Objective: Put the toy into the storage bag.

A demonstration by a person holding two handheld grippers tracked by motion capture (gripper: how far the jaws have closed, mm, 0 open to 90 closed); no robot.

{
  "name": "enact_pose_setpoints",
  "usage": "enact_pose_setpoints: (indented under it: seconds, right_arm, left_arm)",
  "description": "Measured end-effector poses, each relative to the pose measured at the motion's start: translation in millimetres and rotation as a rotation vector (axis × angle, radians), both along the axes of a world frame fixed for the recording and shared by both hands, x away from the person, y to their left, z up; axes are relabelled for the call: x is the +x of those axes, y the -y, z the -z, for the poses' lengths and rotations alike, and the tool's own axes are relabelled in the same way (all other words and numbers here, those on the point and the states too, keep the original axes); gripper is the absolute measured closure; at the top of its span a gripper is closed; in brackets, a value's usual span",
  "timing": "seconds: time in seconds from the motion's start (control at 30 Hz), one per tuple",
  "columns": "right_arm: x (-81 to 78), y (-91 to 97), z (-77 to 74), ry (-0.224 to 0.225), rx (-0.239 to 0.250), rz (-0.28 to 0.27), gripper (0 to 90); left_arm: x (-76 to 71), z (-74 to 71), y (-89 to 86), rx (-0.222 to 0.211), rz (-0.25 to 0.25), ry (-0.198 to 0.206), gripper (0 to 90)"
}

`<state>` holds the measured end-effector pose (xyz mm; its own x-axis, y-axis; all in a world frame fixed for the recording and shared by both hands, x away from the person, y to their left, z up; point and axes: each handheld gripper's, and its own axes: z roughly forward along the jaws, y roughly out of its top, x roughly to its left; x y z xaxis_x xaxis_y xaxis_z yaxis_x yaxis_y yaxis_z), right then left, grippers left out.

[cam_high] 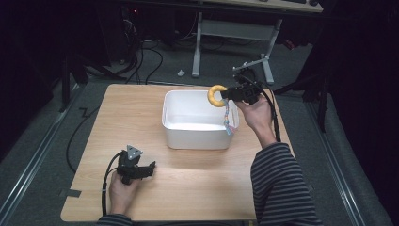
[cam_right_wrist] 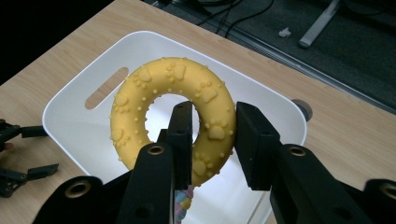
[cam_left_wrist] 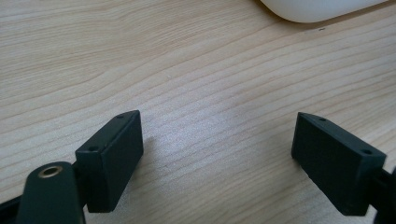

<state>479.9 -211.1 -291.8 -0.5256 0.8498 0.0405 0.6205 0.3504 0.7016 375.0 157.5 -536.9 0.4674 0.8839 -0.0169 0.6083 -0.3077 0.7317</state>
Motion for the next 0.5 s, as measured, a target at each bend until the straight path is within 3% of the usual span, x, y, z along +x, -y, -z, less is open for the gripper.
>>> enact_pose_setpoints:
  seconds: [0.5]
  right_arm:
    - [15.5,-11.6,11.8,0.0,-0.027,0.029,69.0]
  left_arm:
    - [0.5,0.1,0.7,0.004,-0.004,0.001,17.0]
